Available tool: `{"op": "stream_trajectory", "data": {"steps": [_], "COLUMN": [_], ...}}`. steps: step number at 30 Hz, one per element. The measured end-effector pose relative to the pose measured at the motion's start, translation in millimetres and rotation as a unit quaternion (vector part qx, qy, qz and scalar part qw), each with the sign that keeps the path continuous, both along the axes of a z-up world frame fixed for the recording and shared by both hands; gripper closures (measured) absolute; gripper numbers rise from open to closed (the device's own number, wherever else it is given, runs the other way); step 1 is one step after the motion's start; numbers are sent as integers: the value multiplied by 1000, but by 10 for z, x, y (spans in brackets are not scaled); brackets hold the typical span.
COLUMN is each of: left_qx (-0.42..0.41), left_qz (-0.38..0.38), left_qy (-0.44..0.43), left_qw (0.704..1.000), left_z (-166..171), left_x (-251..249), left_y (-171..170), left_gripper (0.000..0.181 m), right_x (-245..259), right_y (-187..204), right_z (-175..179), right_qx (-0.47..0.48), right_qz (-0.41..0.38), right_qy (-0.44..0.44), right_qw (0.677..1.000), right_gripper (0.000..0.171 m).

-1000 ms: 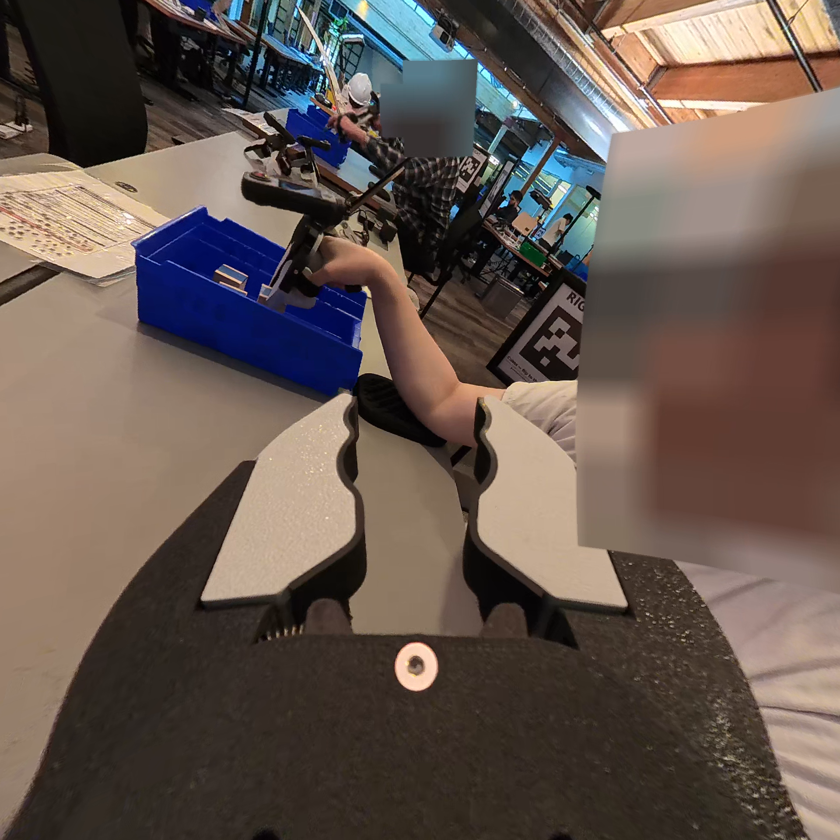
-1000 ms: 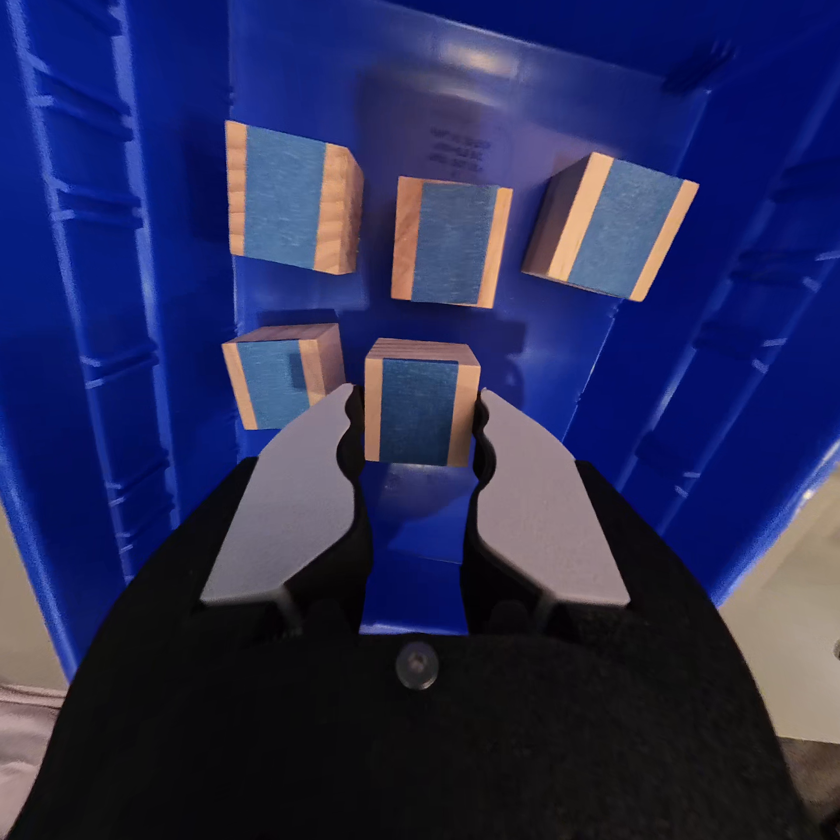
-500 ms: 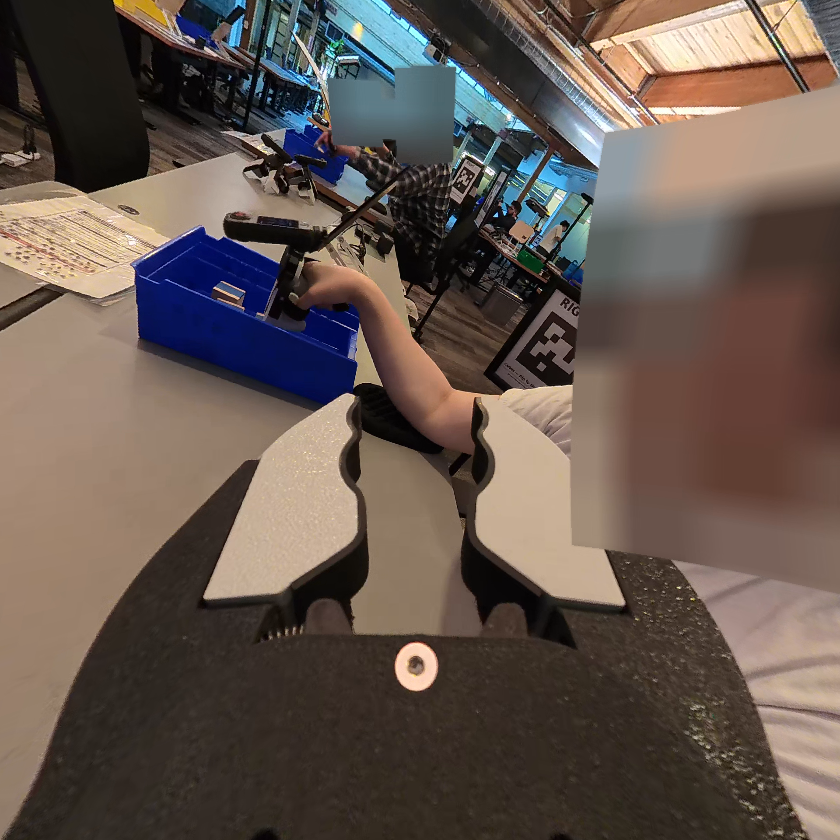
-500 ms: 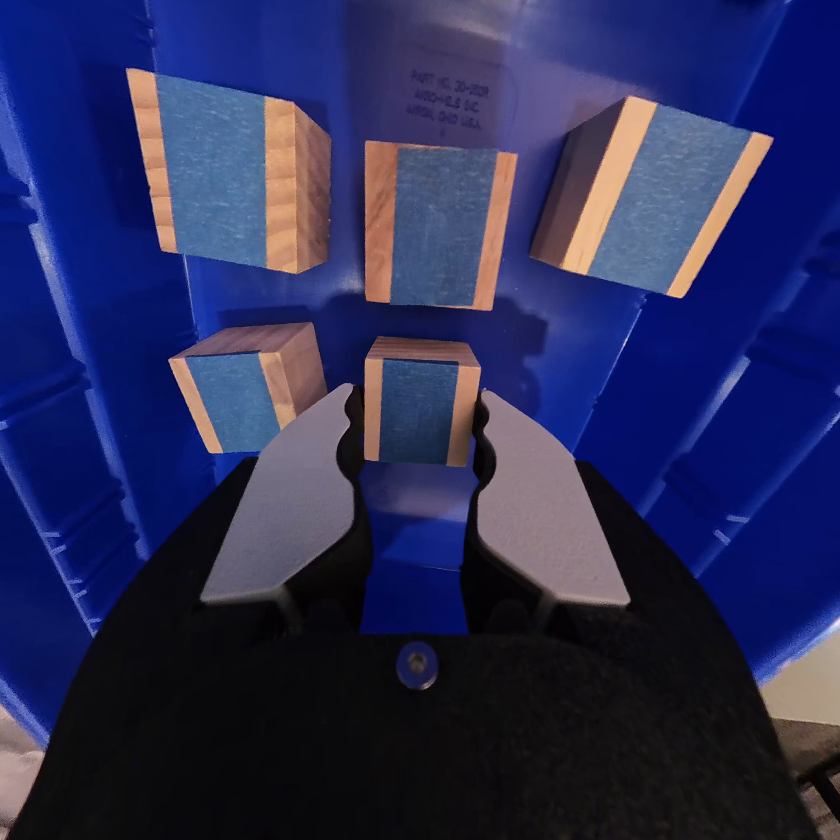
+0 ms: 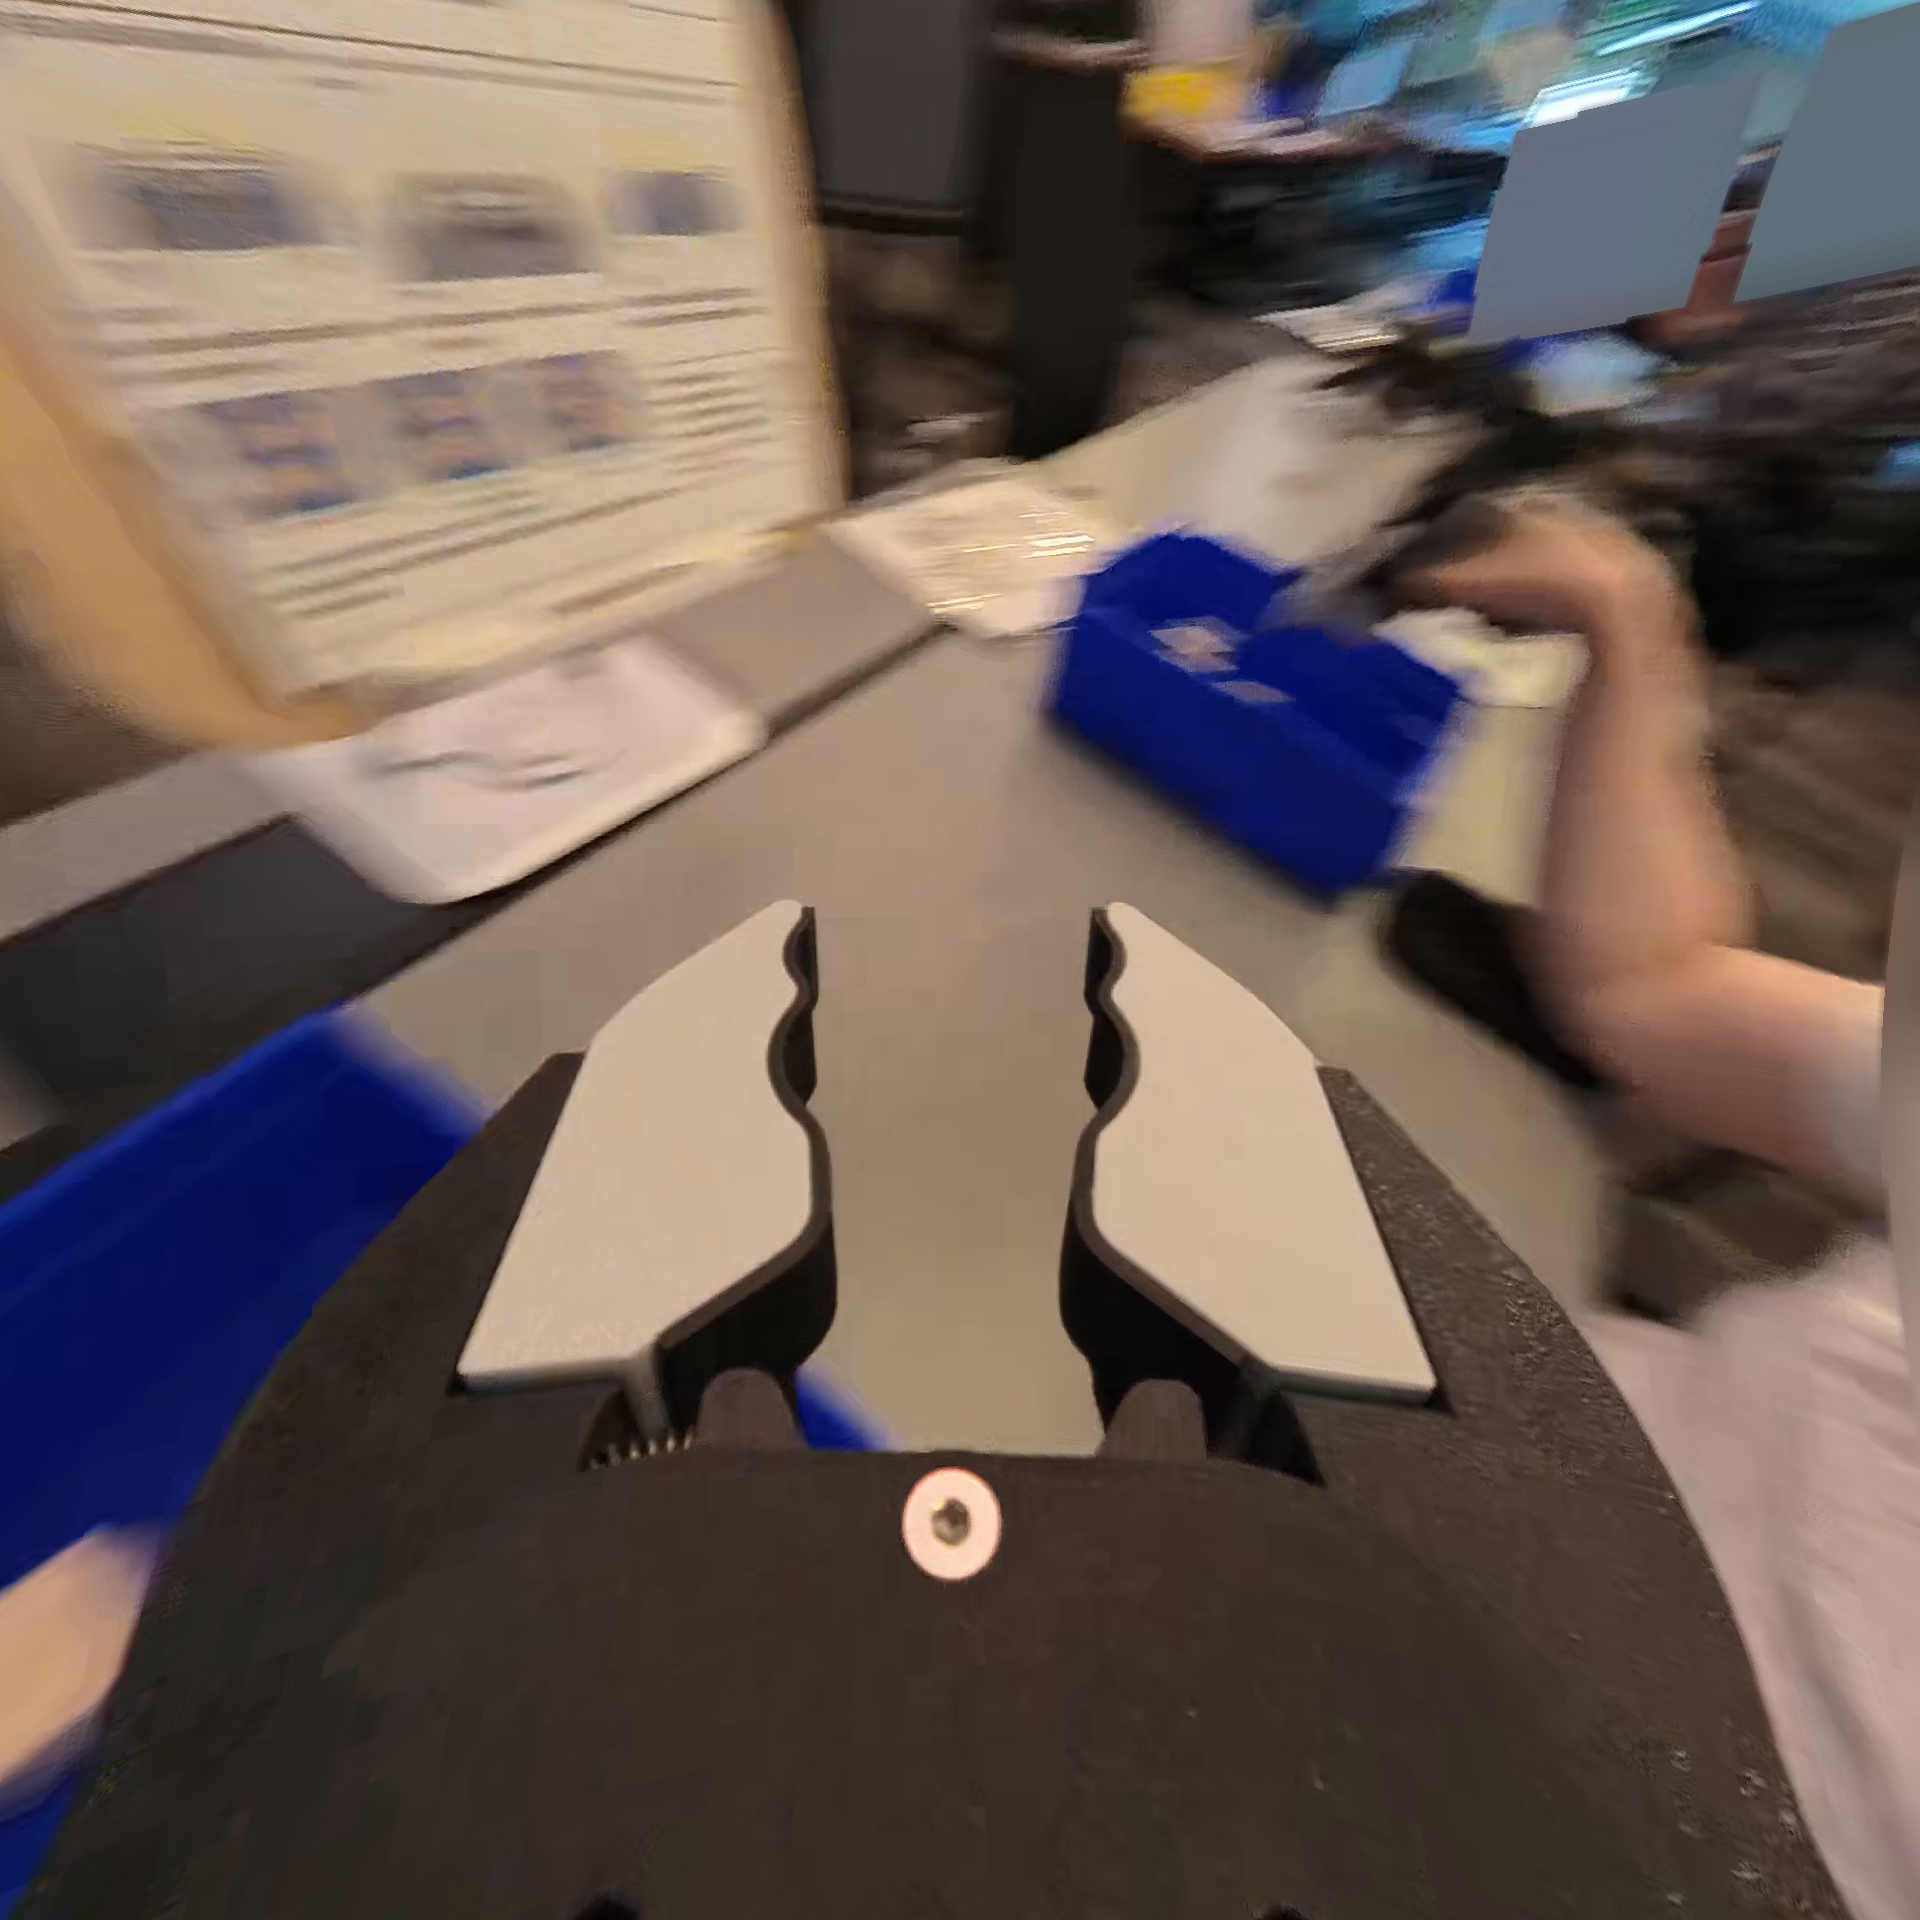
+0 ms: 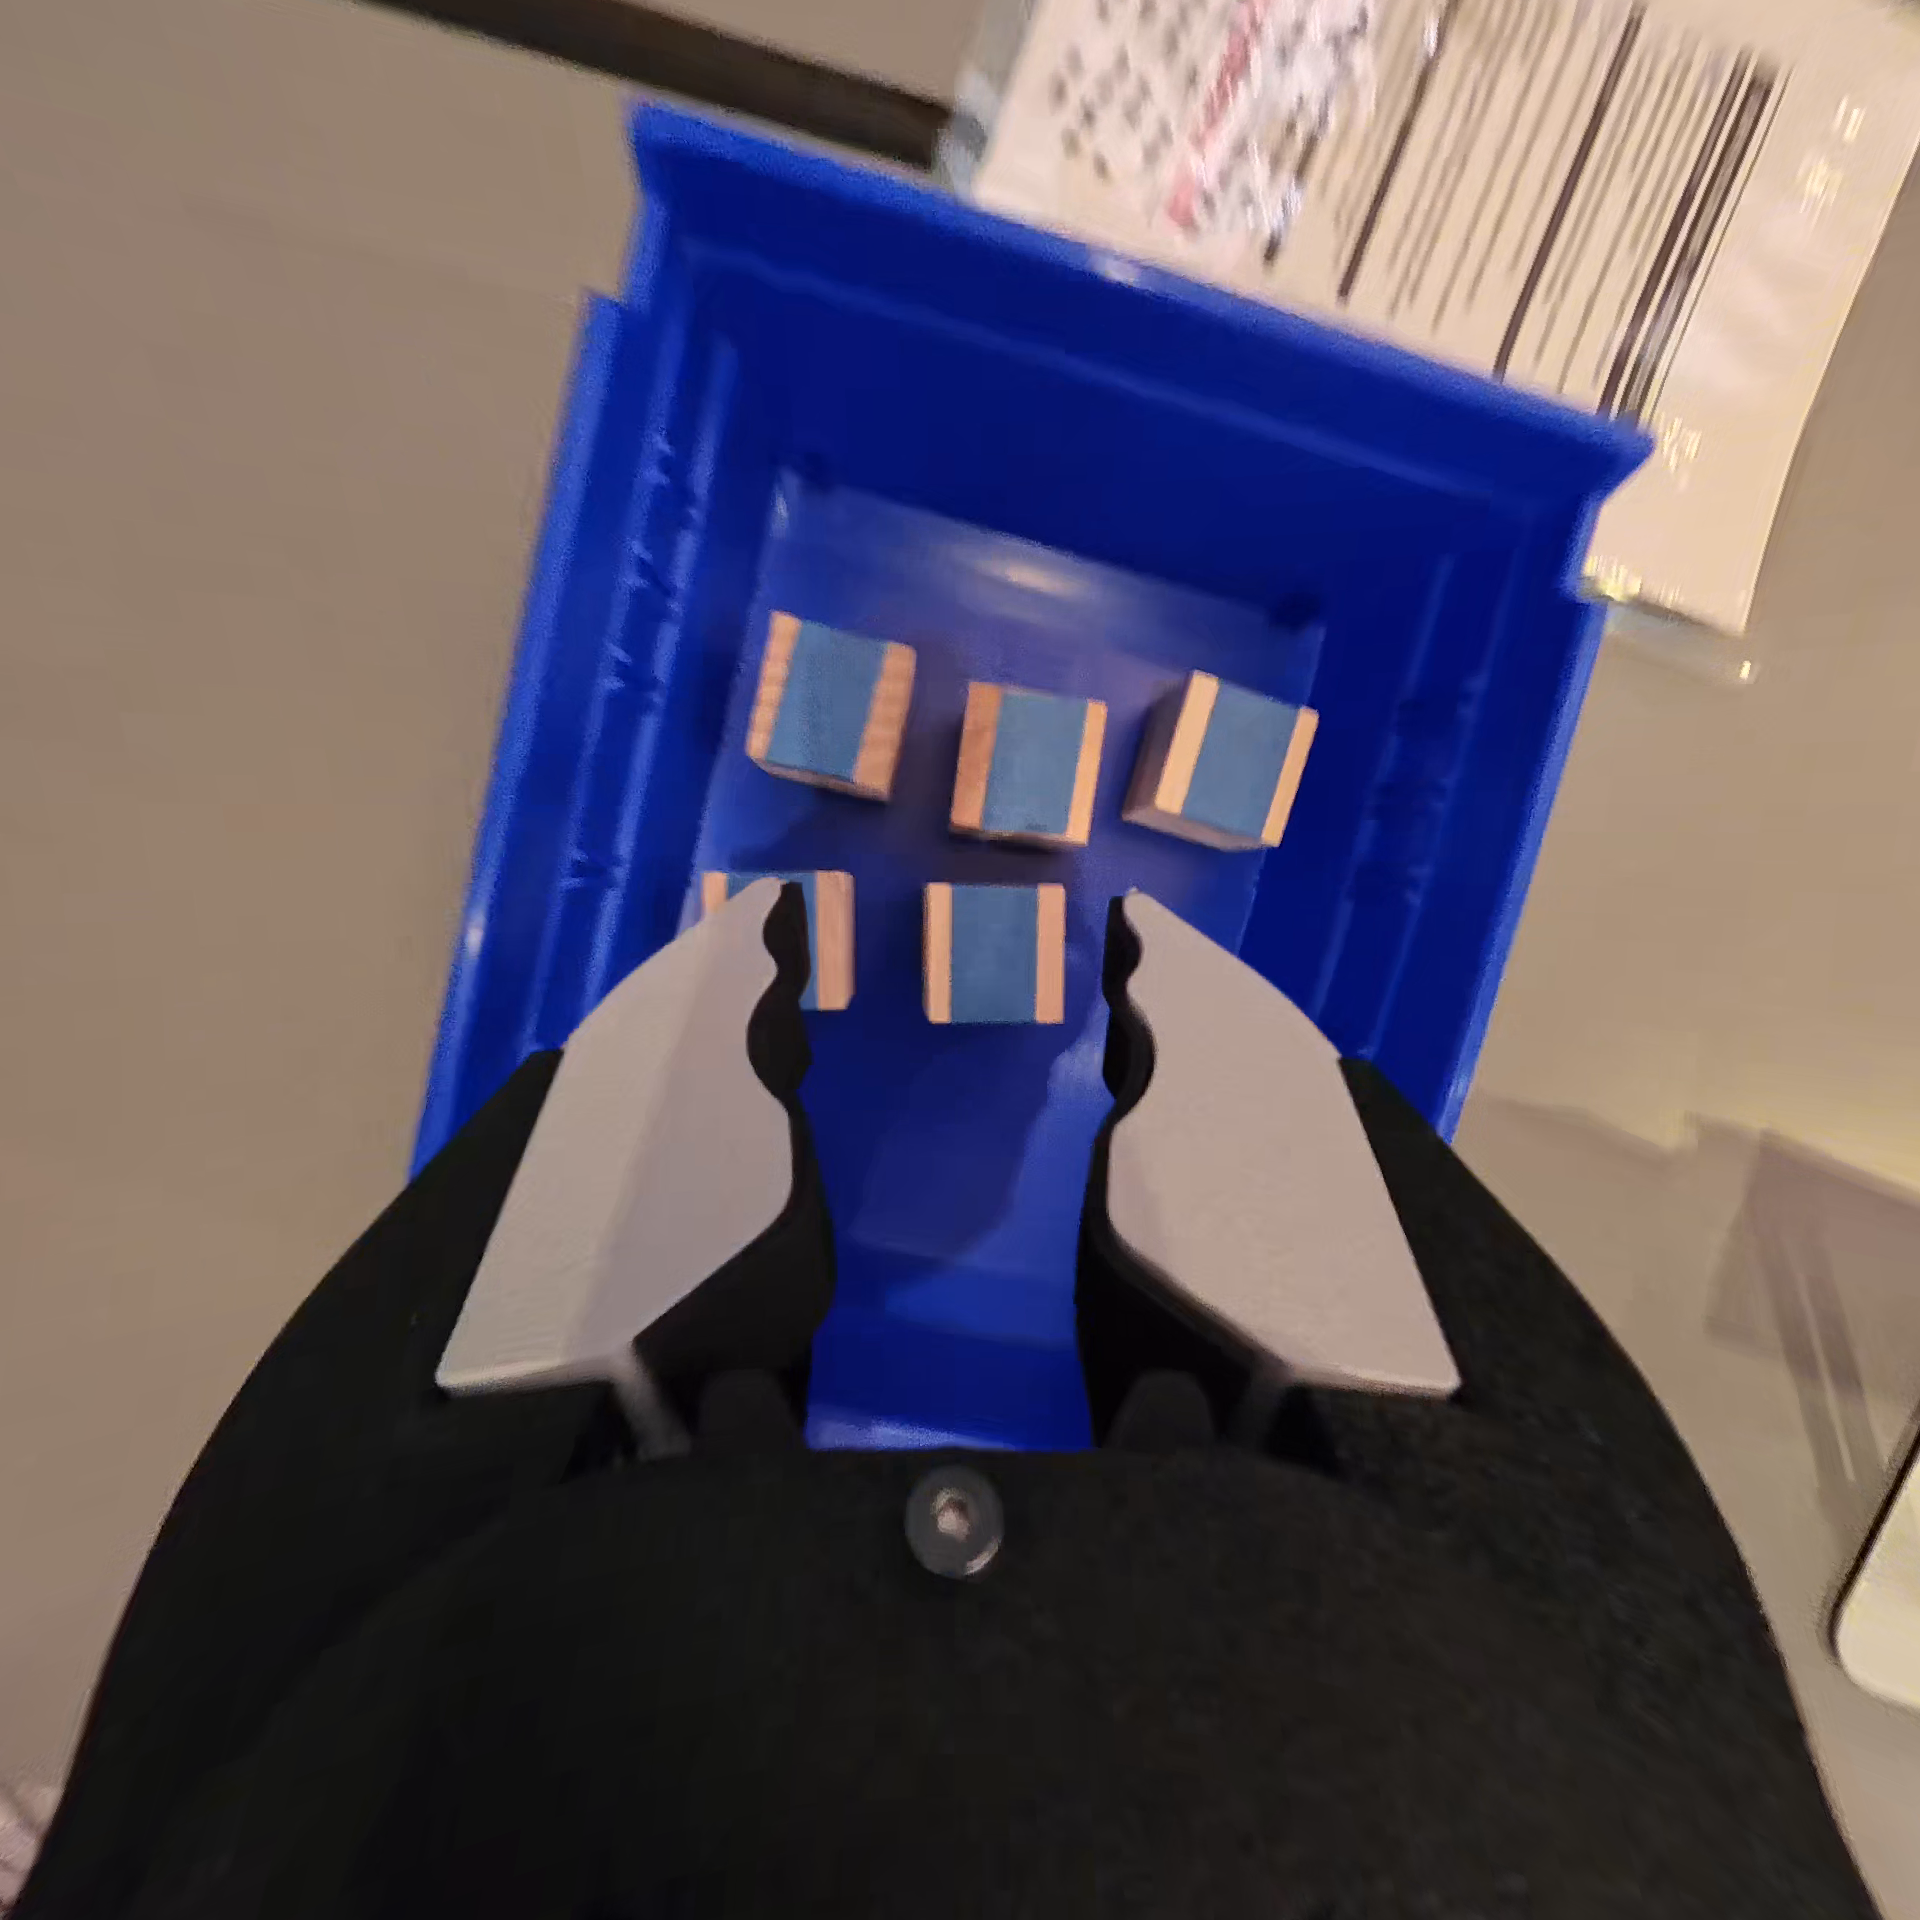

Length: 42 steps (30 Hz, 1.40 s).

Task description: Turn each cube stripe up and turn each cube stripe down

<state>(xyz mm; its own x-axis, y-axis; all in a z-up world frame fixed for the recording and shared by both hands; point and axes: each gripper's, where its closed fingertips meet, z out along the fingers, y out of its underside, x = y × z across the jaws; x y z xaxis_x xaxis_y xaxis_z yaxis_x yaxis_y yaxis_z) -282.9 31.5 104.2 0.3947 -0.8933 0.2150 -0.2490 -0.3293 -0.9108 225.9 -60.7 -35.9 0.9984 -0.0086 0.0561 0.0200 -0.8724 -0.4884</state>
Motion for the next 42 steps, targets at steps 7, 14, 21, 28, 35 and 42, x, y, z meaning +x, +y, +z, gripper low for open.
{"op": "stream_trajectory", "data": {"steps": [7, 14, 21, 28, 35, 42], "left_qx": [-2, -99, -124, -138, -148, -152], "left_qz": [260, 312, 356, 342, 337, 320], "left_qy": [214, 347, 389, 414, 469, 529], "left_qw": [942, 879, 840, 832, 803, 772], "left_z": [-892, -1726, -2015, -2167, -2287, -2408], "left_x": [-1140, -1586, -1857, -1869, -1909, -1962], "left_y": [1055, 1318, 1449, 1455, 1410, 1343], "left_gripper": [131, 137, 135, 131, 128, 130], "right_x": [-310, -380, -418, -490, -551, -589], "right_y": [201, 254, 261, 276, 283, 291], "right_z": [296, 288, 215, 139, 104, 66], "right_qx": [76, 76, 57, 37, 28, 19], "right_qz": [52, 66, 75, 90, 103, 111], "right_qy": [-14, -27, -31, -40, -47, -54], "right_qw": [996, 995, 995, 994, 993, 992], "right_gripper": [119, 119, 119, 120, 120, 121]}}
